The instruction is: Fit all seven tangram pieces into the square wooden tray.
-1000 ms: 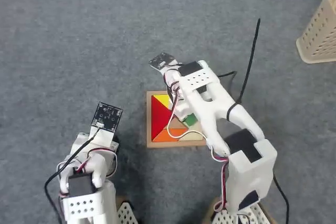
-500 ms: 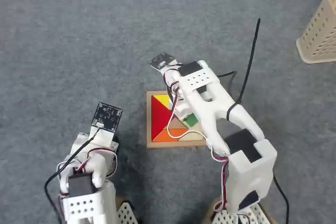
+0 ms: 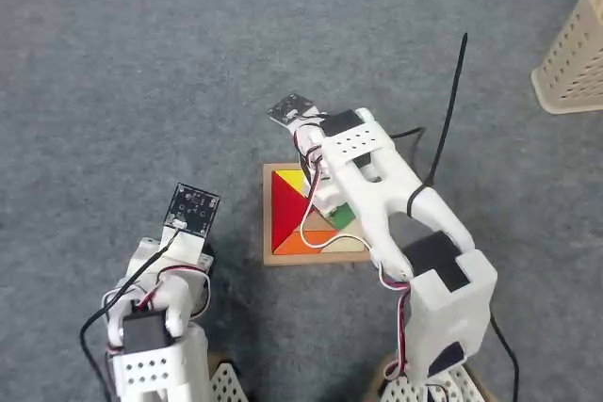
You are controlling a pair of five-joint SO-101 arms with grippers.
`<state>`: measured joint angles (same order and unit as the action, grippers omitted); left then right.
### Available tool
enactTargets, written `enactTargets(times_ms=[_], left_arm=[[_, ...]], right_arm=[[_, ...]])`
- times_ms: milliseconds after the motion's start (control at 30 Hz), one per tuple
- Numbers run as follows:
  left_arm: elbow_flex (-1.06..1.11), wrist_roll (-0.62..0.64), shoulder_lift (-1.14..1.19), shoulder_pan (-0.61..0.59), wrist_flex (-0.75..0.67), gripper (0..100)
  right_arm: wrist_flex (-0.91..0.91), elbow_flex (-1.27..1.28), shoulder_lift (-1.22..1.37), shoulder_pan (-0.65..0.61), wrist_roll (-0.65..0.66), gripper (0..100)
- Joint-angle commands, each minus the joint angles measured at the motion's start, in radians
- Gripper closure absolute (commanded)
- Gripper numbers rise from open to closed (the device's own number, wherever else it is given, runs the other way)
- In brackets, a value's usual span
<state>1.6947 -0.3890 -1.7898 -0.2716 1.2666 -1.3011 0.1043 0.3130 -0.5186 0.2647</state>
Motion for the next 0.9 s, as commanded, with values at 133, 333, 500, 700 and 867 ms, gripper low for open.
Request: enactTargets(times_ms=[133, 333, 500, 700, 867], left_arm=[[-0.007, 0.006, -0.011, 0.000, 0.003, 82], [-0.007, 0.006, -0.011, 0.000, 0.003, 82], [-0.007, 0.006, -0.011, 0.000, 0.003, 82], [-0.007, 0.006, -0.011, 0.000, 0.003, 82], [-0.007, 0.006, -0.011, 0.000, 0.003, 82]], right_arm=[[0.039, 0.043, -0.189, 0.001, -0.011, 88.3], [0.107, 0.144, -0.277, 0.001, -0.011, 88.3], [0.099, 0.155, -0.308, 0.002, -0.011, 89.1], [0.108, 0.209, -0.364, 0.065, -0.049, 98.6], [0.188, 0.437, -0.624, 0.104, -0.060, 99.3]])
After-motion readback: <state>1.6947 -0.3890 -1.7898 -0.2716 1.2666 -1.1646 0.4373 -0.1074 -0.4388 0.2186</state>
